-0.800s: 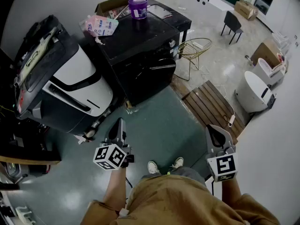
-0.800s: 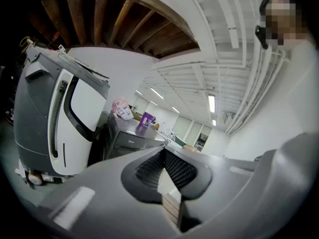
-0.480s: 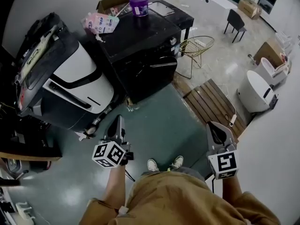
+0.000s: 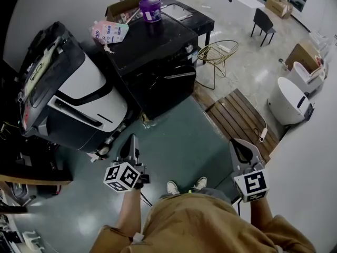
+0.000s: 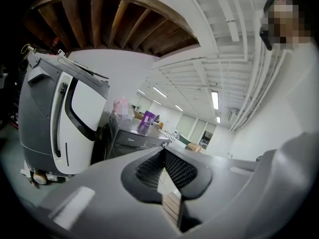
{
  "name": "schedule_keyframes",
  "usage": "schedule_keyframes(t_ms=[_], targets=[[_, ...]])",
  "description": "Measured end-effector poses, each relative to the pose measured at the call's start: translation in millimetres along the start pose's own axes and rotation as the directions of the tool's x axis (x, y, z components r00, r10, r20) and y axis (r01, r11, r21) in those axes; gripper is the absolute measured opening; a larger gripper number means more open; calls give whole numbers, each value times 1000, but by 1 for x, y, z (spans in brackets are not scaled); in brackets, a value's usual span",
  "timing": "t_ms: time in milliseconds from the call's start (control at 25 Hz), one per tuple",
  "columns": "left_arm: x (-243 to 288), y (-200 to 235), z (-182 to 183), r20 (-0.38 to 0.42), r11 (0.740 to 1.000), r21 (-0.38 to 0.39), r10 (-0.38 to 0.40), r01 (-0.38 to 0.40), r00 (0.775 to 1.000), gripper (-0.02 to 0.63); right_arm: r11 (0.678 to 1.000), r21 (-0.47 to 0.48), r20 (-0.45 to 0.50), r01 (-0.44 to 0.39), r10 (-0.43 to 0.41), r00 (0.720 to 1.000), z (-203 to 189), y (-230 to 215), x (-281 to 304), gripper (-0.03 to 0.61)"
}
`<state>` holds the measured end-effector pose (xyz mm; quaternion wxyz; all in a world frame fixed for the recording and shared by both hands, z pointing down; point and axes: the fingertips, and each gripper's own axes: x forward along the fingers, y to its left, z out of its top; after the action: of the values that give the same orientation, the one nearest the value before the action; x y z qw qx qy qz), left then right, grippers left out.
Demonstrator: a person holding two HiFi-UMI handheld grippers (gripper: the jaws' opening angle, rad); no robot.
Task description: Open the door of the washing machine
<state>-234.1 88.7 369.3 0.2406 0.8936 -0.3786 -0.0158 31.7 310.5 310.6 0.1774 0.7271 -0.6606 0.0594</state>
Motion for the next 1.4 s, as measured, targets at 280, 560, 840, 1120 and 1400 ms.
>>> schedule_keyframes(t_ms=[280,560,840,1120,1400], targets=[[12,-26,-6,2,1000,16,-6,6,1000,60,999,-2,-34,42,-42,999,-20,-35,-8,13],[15,-52,-20,-5,1000,28,8,-8,1000,60,999,23,-19,-28,29,999,-37,-60,-16,279],[14,-60,-35,-5,999,25,45,-45,999,60,989,32,-47,-148,149,988,-57,-64,-3,448],[39,-36,-40,-10,997,2,82,-82,997,60,980,9,-53,-198,198,979,-52,-61,49,451],[143,4,-33,-61,998,-3,64,-64,996,60,976,-10,-128,-217,214,968,-38,-79,147,451]])
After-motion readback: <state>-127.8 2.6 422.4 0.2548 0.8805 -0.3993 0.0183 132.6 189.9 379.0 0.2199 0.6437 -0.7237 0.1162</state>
